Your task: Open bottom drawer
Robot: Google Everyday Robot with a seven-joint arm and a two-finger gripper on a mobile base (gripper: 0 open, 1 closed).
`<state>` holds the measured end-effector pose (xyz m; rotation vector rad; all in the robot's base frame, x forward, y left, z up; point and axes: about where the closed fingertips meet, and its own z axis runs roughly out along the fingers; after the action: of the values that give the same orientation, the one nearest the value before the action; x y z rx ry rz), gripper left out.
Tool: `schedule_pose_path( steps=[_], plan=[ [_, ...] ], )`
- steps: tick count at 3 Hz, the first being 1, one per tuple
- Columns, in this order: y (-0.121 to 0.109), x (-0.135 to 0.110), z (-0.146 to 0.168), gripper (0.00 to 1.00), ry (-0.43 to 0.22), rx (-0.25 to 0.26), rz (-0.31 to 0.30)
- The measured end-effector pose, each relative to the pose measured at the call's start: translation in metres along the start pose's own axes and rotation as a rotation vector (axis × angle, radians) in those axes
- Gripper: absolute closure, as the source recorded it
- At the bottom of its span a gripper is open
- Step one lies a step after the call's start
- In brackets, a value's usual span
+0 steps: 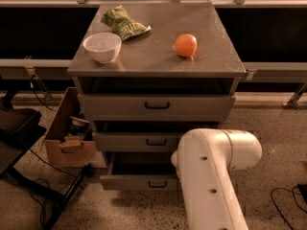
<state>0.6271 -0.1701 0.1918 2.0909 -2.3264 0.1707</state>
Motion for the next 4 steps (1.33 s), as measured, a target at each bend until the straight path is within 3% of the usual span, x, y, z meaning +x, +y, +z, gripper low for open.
schedule_pose_path(
  steps=[2, 4],
  plan=[
    [0.0000, 0.0000, 0.0000, 0.05, 0.000, 0.000, 0.000],
    [0.0001, 0.0000, 0.0001, 0.00, 0.000, 0.000, 0.000]
  ],
)
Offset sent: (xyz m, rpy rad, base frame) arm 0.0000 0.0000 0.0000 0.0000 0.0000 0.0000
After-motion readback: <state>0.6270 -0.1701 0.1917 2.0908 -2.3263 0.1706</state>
